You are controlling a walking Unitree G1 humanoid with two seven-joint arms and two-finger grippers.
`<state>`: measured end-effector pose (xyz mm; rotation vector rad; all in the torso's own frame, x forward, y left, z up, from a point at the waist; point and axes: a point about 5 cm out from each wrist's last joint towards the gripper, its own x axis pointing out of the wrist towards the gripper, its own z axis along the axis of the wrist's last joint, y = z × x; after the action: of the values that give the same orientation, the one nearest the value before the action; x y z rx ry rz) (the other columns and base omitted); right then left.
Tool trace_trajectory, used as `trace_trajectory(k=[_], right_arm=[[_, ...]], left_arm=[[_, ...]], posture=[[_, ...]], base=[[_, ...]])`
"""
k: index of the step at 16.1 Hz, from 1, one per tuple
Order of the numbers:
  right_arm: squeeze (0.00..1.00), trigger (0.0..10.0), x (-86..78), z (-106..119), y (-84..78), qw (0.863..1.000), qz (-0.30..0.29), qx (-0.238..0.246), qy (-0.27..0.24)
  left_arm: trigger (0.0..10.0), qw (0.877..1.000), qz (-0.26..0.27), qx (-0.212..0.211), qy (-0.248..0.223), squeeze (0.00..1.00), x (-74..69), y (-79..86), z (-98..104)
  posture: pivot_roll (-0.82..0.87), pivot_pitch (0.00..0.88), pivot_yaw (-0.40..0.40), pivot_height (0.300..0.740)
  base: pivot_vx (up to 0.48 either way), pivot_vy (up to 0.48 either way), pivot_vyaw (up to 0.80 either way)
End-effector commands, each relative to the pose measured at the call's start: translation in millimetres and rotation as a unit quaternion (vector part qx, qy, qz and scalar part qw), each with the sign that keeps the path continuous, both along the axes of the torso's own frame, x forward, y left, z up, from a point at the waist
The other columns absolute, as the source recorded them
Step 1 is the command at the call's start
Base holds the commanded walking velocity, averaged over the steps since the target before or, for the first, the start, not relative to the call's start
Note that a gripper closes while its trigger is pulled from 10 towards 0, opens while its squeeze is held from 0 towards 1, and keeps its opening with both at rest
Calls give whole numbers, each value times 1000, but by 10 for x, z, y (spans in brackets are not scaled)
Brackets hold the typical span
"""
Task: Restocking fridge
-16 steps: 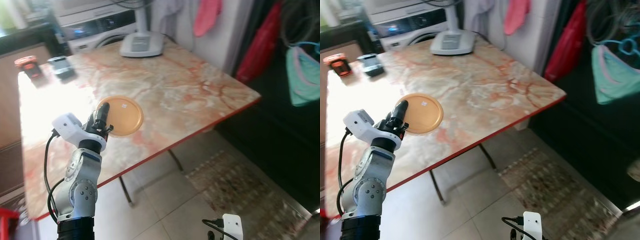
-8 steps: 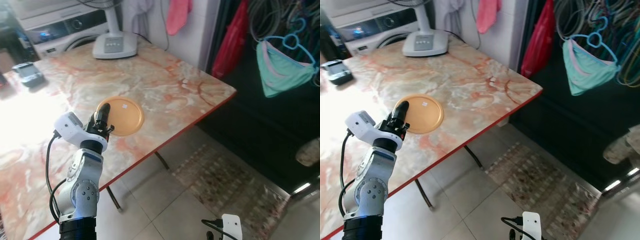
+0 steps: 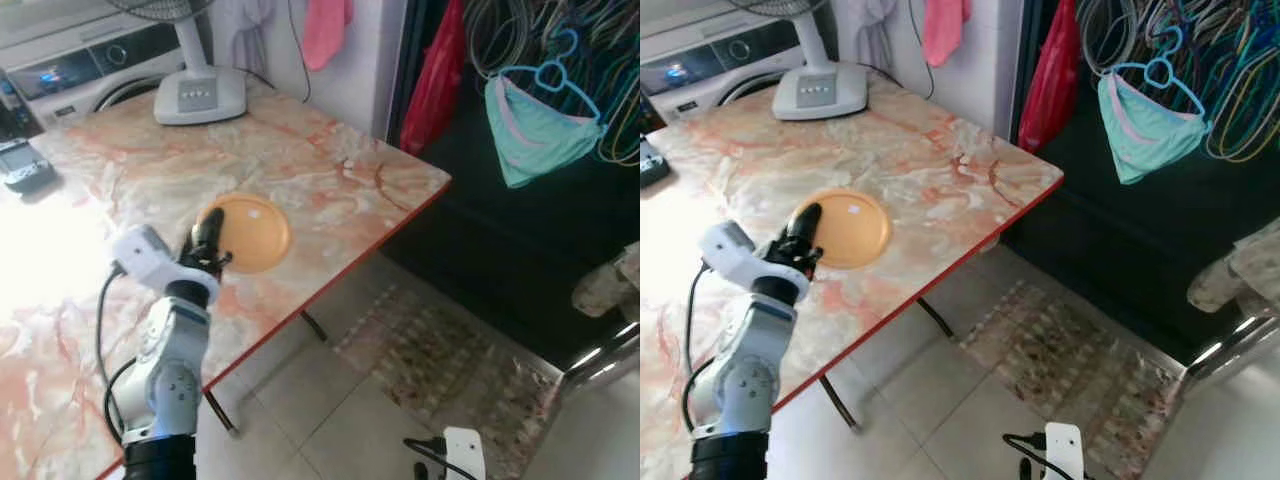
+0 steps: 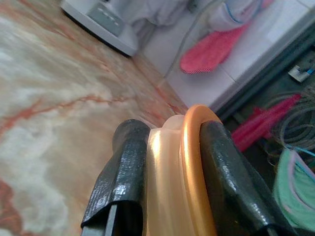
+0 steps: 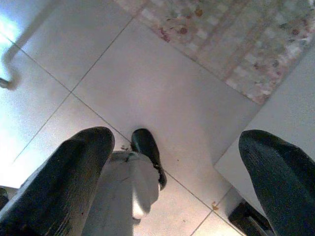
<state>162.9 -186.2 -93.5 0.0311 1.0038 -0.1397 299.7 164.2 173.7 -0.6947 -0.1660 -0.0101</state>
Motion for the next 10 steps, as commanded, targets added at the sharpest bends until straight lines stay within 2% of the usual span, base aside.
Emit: trace_trajectory(k=[1, 10], right_arm=[[0, 10000, -38, -21, 33, 1000, 1, 6, 8], [0, 10000, -36, -20, 34, 1000, 4, 6, 9]], left_arm=[[10000, 1000, 10, 8, -7, 0, -11, 43, 34], [10000, 1000, 6, 7, -4, 0, -21, 17, 13]], posture=[[52, 78, 77, 740], [55, 80, 72, 740]], base=[[0, 0, -800], [0, 0, -796]])
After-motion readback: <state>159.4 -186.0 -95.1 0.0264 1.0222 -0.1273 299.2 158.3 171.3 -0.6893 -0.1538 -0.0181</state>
